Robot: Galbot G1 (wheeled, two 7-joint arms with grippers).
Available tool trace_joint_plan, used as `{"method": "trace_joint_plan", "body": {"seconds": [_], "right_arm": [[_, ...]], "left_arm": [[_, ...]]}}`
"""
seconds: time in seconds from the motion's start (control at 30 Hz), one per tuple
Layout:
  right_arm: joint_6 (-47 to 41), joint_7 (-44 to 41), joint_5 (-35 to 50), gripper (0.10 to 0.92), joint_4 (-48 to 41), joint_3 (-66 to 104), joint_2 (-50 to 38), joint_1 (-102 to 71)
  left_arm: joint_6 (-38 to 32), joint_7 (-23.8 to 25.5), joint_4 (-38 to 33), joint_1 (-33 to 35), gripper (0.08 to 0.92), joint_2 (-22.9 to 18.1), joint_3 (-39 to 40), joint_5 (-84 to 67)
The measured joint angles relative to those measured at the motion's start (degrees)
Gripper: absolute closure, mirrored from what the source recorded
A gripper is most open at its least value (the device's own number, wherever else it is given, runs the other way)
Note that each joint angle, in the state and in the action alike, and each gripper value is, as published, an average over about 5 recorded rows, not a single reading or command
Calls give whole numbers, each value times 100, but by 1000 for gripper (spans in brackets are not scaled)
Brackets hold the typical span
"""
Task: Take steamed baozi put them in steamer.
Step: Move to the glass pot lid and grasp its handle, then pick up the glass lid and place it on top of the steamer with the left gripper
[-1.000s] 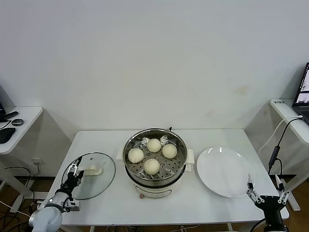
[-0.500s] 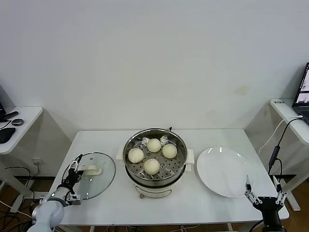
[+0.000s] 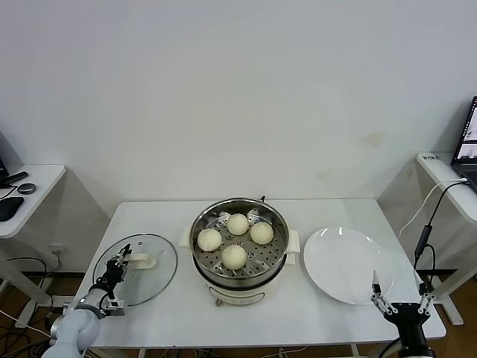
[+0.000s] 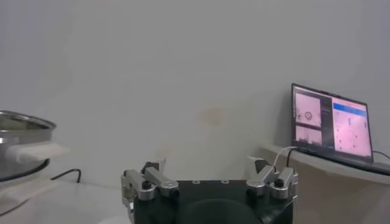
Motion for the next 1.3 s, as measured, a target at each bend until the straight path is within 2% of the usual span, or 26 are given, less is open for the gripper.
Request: {"method": "trace_joint_plan", "body": {"seconds": [0.13, 0.23, 0.5, 0.8, 1.07, 1.3], "right_arm": [[3, -16, -44, 203, -26, -53, -23, 16], [2, -24, -65, 203, -53, -92, -48, 28], [-104, -94, -63, 203, -107, -231, -181, 95], [-177, -120, -108, 203, -249, -423, -304, 110], [-350, -12, -416, 203, -457, -665, -259, 204], [-488, 155, -793, 203, -648, -866, -196, 321]], "left_arm": [[-79, -60, -163, 109, 784, 67, -53, -197], [-102, -79, -401, 254, 826, 129, -105, -395], [244, 85, -1637, 993, 828, 441, -388, -1090], [1291, 510, -3399, 1667, 828, 1089, -732, -2074], [2335, 847, -4431, 1351, 828, 1685, -41, -2501], [3160, 1151, -4746, 602, 828, 1801, 1182, -2333]]}}
